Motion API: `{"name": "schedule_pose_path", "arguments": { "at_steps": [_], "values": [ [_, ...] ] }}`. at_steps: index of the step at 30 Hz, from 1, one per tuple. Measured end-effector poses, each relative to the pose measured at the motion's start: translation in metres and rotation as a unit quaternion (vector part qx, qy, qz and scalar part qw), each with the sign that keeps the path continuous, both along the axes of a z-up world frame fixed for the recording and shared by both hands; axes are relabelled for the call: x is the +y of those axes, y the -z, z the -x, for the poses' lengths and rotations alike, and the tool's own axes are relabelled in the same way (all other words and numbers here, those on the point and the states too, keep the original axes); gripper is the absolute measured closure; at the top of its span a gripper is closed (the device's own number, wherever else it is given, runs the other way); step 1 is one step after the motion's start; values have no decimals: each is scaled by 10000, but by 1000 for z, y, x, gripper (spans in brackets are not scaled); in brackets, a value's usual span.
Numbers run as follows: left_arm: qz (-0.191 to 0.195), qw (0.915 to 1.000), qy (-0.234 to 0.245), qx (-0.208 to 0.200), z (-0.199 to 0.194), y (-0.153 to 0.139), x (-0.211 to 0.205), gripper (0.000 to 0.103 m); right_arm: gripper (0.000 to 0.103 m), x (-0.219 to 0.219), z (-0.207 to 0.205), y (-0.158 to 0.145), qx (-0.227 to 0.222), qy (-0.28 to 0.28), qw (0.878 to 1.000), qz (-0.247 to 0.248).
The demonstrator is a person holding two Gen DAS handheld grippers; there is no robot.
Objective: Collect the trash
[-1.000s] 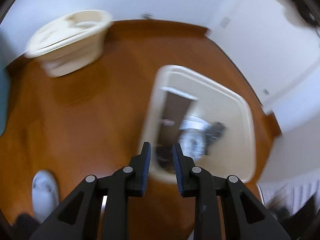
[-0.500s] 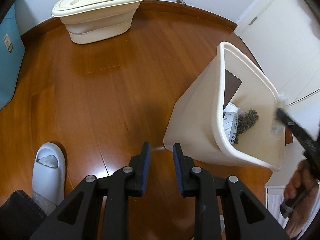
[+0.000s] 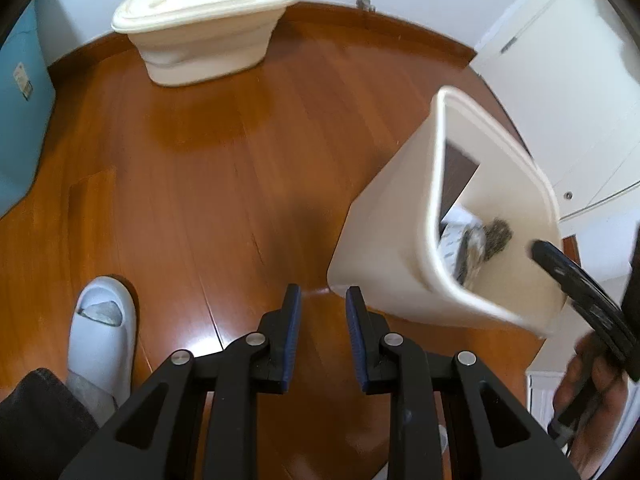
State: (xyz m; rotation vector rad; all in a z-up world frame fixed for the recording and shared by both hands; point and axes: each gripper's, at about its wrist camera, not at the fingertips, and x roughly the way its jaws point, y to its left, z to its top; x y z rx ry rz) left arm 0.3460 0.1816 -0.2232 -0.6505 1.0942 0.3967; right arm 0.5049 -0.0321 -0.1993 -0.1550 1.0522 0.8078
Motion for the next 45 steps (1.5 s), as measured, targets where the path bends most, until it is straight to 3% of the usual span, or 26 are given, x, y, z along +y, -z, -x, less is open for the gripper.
{"name": "schedule_pose_path", "arguments": {
  "at_steps": [3,4,5,6,7,8,9,11,13,15,16,21,24,27,29,31,33,39,45],
  "values": [
    [-335,9990,36,-277,3,-41,-5,81,41,-33,15,-54,-277,167,9972,-670],
    [-670,9965,122,-489,6,-67,-12,81,41,-43,27,-79,-571,249,9946,-826],
    [-941,9932,201,-652,8,-88,-19,81,35,-52,41,-101,-858,302,9917,-912],
    [-1187,9892,290,-804,11,-108,-27,81,18,-62,56,-124,-1182,333,9878,-961],
    [-1492,9829,436,-990,15,-133,-39,81,8,-74,74,-150,-1569,431,9819,-965],
    [-1755,9762,592,-1126,19,-154,-51,72,0,-82,94,-176,-1959,539,9748,-924],
    [-2035,9674,809,-1269,25,-178,-66,62,0,-85,109,-195,-2177,559,9710,-821],
    [-2545,9459,1238,-1589,43,-223,-96,13,0,-89,139,-235,-2539,501,9644,-551],
    [-3054,9201,1556,-1898,72,-260,-121,3,0,-91,169,-274,-2759,379,9589,-539],
    [-3295,9063,1742,-1993,101,-286,-135,0,0,-92,188,-302,-2661,504,9618,-396],
    [-3254,9055,1843,-2007,115,-296,-139,0,0,-94,197,-313,-2493,641,9660,-251],
    [-2316,9318,1986,-1966,178,-321,-131,0,0,-124,251,-341,-1574,1336,9776,-418],
    [-2116,9393,1898,-1919,215,-324,-130,0,0,-141,296,-332,-1301,1625,9761,-625],
    [-2029,9471,2000,-1476,237,-307,-135,0,0,-147,342,-311,-1196,1644,9768,-670],
    [-2332,9436,2000,-1234,250,-297,-142,0,0,-151,374,-295,-1268,1607,9769,-615],
    [-2750,9335,2030,-1085,269,-284,-152,0,0,-155,399,-279,-1317,1508,9785,-493],
    [-2906,9275,2110,-1038,283,-270,-158,0,0,-157,417,-271,-1354,1418,9796,-438],
    [-2383,9339,2424,-1110,298,-249,-166,0,0,-149,436,-260,-1631,1072,9806,-155],
    [-2380,9301,2484,-1289,305,-248,-171,0,0,-131,436,-246,-1480,780,9859,-32]
  ]
}}
